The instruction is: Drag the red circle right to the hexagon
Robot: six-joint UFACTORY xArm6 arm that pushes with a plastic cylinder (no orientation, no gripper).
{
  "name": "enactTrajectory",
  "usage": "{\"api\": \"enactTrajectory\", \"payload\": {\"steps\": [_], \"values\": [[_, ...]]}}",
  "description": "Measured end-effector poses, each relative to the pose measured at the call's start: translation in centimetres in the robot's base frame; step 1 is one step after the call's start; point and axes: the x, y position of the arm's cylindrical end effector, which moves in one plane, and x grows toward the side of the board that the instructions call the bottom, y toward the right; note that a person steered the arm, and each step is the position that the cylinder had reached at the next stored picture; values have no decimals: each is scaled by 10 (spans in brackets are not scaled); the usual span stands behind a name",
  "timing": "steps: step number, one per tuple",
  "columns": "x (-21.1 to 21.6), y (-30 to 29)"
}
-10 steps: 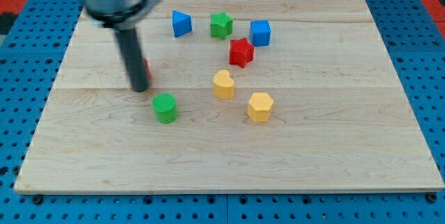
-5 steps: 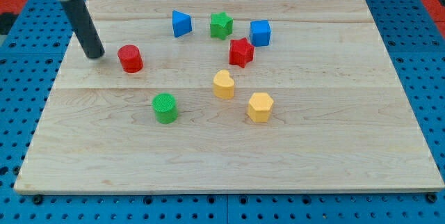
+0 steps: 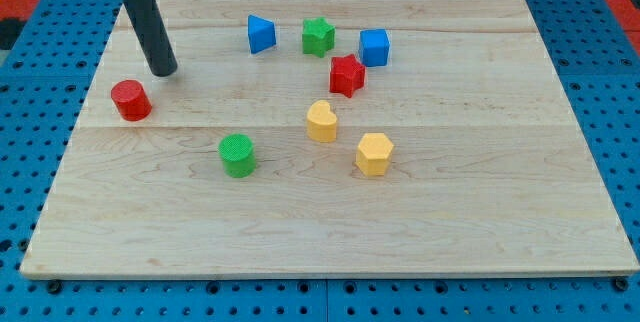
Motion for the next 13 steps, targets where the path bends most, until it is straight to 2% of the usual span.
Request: {"api": "enactTrajectory", "payload": {"steps": [1, 2, 3, 4, 5, 6, 7, 8, 9, 10, 11, 12, 13], "values": [[59, 7], [81, 8], [59, -66], [97, -53], [109, 15], [88, 12], [95, 75], [145, 77], [150, 64], [191, 68], [196, 130], [224, 150], [240, 106]]}}
